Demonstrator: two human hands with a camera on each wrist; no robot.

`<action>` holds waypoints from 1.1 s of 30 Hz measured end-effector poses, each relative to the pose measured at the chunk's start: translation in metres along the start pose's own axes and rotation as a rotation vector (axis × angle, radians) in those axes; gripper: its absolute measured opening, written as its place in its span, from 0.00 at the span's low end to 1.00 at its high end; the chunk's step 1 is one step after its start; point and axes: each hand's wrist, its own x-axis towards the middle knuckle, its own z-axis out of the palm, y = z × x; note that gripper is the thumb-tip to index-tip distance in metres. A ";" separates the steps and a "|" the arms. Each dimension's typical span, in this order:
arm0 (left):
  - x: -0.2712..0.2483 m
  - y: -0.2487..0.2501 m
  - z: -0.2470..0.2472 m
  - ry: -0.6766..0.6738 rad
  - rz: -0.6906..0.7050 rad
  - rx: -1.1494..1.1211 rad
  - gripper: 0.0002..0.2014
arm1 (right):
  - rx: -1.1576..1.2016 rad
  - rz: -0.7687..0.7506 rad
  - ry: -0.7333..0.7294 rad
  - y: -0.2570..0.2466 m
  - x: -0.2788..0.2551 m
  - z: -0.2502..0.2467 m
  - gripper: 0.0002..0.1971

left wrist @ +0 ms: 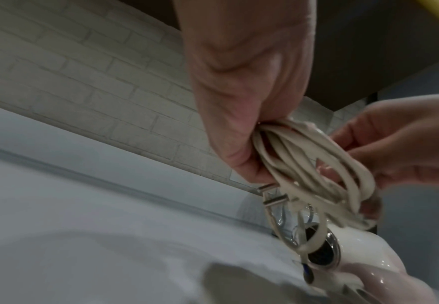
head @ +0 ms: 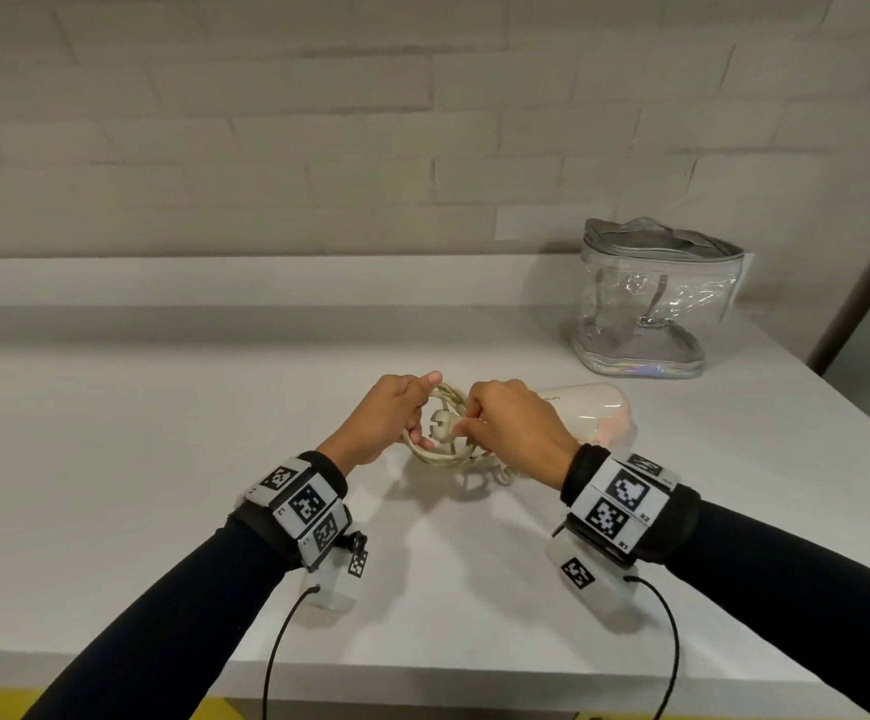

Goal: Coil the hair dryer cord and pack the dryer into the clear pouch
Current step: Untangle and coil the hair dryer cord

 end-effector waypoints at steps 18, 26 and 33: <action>-0.009 0.002 0.012 -0.252 -0.010 -0.154 0.16 | 0.797 -0.064 -0.287 0.025 0.025 0.033 0.23; -0.006 -0.008 0.009 -0.111 -0.040 -0.261 0.15 | 1.552 0.202 -0.377 0.032 0.027 0.030 0.34; -0.008 -0.011 -0.002 0.040 -0.122 -0.425 0.05 | 1.749 0.443 -0.041 0.031 0.034 0.038 0.16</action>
